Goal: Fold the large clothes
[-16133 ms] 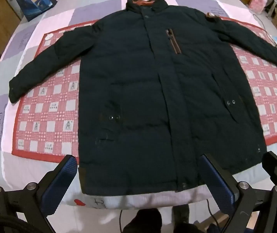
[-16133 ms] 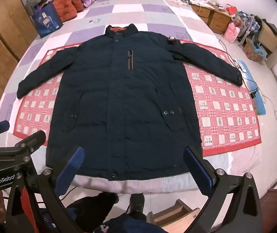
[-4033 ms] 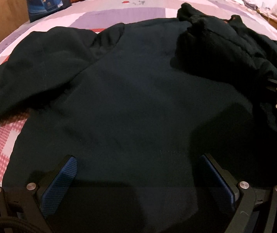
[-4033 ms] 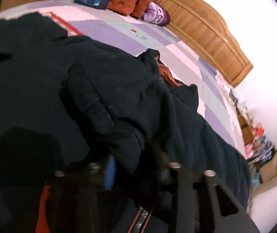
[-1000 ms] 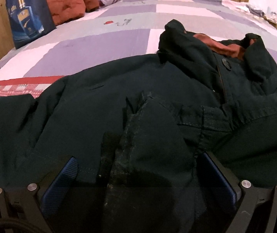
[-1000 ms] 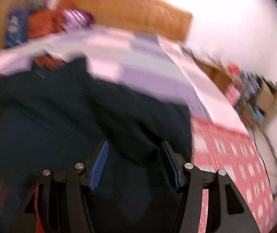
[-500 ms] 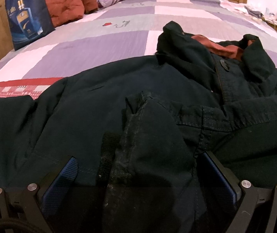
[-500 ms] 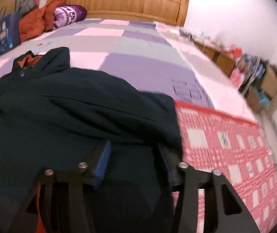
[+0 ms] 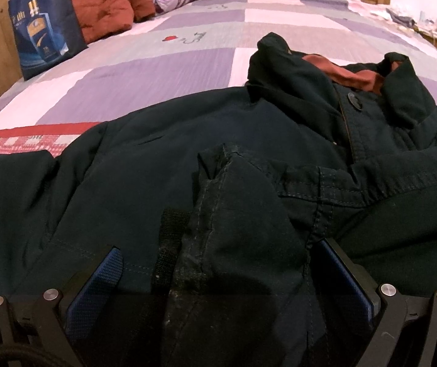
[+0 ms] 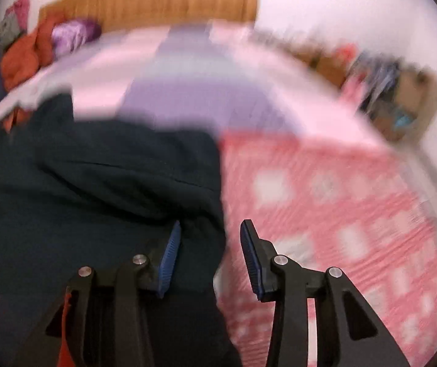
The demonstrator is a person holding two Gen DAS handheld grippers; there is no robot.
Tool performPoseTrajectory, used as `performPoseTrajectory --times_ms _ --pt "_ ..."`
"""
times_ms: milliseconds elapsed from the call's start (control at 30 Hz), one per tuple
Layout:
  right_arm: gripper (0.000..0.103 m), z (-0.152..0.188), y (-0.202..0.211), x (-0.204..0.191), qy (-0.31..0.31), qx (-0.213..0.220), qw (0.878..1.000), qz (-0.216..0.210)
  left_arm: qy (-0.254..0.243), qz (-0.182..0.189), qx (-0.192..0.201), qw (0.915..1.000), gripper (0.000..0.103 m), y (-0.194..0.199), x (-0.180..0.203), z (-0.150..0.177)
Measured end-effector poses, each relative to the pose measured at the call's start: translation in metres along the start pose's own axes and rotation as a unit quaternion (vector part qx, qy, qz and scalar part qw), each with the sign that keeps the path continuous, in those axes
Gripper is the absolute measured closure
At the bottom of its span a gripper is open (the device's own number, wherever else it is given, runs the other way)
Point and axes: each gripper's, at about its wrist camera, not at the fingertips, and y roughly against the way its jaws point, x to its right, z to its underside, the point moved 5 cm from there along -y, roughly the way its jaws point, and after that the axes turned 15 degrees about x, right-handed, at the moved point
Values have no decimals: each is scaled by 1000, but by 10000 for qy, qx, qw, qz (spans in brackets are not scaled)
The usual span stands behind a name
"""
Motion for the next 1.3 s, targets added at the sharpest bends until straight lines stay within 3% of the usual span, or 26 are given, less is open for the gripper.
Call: performPoseTrajectory --times_ms 67,133,233,300,367,433,500,633,667,767,833,933,1067,1167,1300 --pt "61 -3 0 -7 448 170 9988 106 -7 -6 1 10000 0 0 0 0" --pt "61 -4 1 -8 488 169 9986 112 -9 -11 3 10000 0 0 0 0" --pt "61 -15 26 -17 745 484 9949 486 4 -3 11 10000 0 1 0 -1" --pt "61 -20 56 -39 761 924 9926 222 -3 -10 14 10000 0 1 0 -1" --pt "61 -16 74 -68 920 1037 9901 -202 -9 -15 9 10000 0 1 0 -1" --pt "61 -3 79 -95 1206 887 9871 -576 -13 -19 10 10000 0 1 -1 -1" --pt "61 12 78 -101 1376 755 9857 -611 -23 -23 18 10000 0 1 -1 -1" --pt "61 20 68 -37 571 562 9968 -17 0 0 27 10000 0 0 -2 -1" --pt "57 21 65 -19 452 450 9975 304 -5 -5 29 10000 0 0 -2 -1" --pt "57 18 64 5 229 324 9972 632 11 4 15 10000 0 -1 -3 -1" --pt "57 13 72 -1 237 378 9962 745 -22 -15 34 10000 0 0 -2 -1" --pt "57 2 93 -40 308 780 9960 301 -41 -26 27 10000 0 -1 -3 -1" --pt "53 11 90 -110 609 612 9958 -298 -130 -61 30 9999 0 2 -2 -3" --pt "53 29 72 -123 853 473 9952 11 -154 1 -25 9999 0 11 -6 -6" --pt "53 34 68 -117 717 526 9960 -101 -48 73 -111 9999 0 25 -27 -6"
